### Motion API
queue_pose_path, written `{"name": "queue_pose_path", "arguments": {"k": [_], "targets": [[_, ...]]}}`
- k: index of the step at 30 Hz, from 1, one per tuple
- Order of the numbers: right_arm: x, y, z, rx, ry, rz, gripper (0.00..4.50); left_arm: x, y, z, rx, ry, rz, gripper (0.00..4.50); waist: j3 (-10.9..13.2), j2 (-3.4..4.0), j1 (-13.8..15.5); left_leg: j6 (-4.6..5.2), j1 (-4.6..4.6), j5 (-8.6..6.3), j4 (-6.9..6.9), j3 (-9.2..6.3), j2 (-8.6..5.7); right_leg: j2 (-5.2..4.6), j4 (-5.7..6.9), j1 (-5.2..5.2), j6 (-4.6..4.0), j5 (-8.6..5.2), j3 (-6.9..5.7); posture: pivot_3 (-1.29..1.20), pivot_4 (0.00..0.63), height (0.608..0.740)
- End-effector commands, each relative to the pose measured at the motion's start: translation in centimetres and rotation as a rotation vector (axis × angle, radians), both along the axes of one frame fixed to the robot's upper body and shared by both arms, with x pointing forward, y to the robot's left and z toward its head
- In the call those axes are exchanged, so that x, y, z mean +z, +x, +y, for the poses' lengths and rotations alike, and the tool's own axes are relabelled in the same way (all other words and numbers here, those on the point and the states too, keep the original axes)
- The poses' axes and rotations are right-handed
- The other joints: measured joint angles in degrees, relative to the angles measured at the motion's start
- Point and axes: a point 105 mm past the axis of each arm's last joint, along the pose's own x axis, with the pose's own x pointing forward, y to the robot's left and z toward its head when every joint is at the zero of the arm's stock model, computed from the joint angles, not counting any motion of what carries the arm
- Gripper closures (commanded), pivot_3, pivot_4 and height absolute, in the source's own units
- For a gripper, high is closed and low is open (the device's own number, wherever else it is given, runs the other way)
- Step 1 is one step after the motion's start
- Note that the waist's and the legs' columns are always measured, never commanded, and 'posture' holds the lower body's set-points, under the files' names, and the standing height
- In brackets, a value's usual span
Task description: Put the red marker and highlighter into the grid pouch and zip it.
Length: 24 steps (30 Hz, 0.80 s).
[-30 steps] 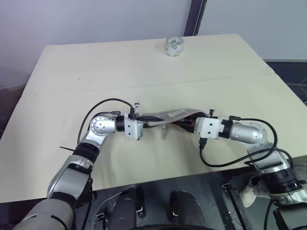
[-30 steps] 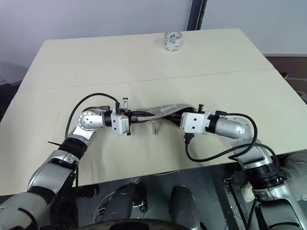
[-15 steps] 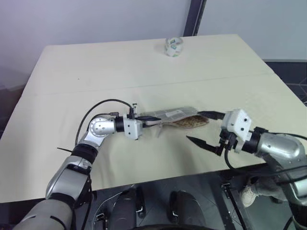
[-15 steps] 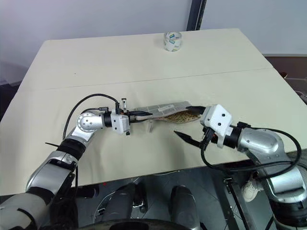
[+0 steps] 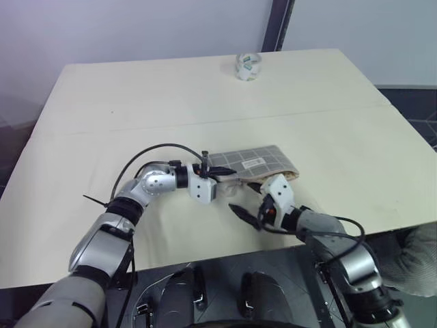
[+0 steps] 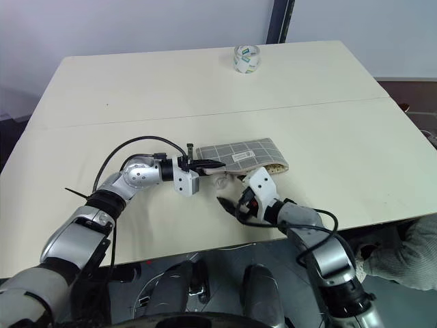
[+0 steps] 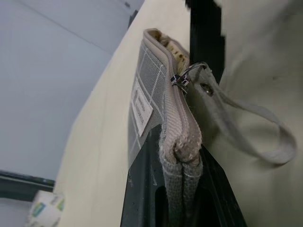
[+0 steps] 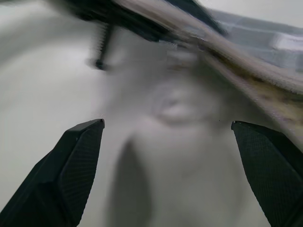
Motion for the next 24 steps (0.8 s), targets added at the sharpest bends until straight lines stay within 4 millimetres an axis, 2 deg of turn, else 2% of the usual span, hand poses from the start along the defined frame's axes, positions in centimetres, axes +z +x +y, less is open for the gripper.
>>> {"name": "queue_pose_path", "arguments": {"k": [1,7,8,10,15,17,20,24], "targets": [[1.9,0.9,1.1,-0.009,0.148,-0.03,0.05,0.8,0.1,-0.2,-0.015,-0.003,-0.046,4.5,0.0,0.0,-0.11,0.04,-0.06,0.03,0.0,0.0,0.0,0.01,0.03,-0.04,0.02,0.01,0.0,0.0,0.15,0.74],[2.6,1.9,3.1,0.011,0.235,-0.023,0.05,0.9,0.0,-0.5,-0.025,0.004,-0.071,4.5,0.0,0.0,0.0,0.06,-0.19,0.1,0.01,0.02,0.02,0.07,0.12,0.01,0.19,0.1,0.0,0.0,0.15,0.74],[2.7,2.1,3.2,0.003,0.254,-0.015,0.28,1.0,0.1,-0.5,-0.025,0.003,-0.073,4.5,0.0,0.0,0.01,0.05,-0.19,0.09,0.01,0.02,0.02,0.07,0.11,-0.11,0.17,0.09,0.0,0.0,0.15,0.74],[2.5,2.0,3.5,0.017,0.23,-0.014,0.88,1.1,0.2,-0.5,-0.02,-0.003,-0.076,4.5,0.0,0.01,-0.05,-0.01,-0.19,0.06,0.02,0.02,0.02,0.07,0.11,-0.17,0.17,0.09,0.0,0.0,0.15,0.74],[2.0,1.5,2.7,0.0,0.219,-0.001,3.54,1.0,0.4,-0.1,0.001,-0.007,-0.072,4.5,0.0,0.01,-0.05,0.05,-0.2,0.09,0.01,0.03,0.02,0.07,0.12,-0.15,0.19,0.11,0.0,0.0,0.15,0.74],[2.1,1.5,1.5,-0.026,0.21,-0.01,4.46,0.8,0.4,0.2,0.008,-0.003,-0.07,4.5,0.0,0.01,-0.06,0.05,-0.2,0.09,0.01,0.03,0.02,0.07,0.12,-0.15,0.19,0.11,0.0,0.0,0.15,0.74],[2.0,1.9,-1.9,-0.091,0.131,-0.037,4.46,0.6,0.5,0.6,0.025,-0.003,-0.062,4.5,0.0,0.01,0.01,-0.02,-0.2,0.05,0.02,0.03,0.01,0.06,0.11,-0.18,0.18,0.1,0.01,0.0,0.15,0.74],[1.7,2.0,-8.0,-0.189,-0.004,-0.047,4.46,0.4,0.7,1.2,0.046,-0.005,-0.051,4.5,0.0,0.01,0.15,0.0,-0.21,0.05,0.02,0.03,-0.01,0.03,0.09,-0.17,0.09,0.05,0.01,0.0,0.15,0.74]]}}
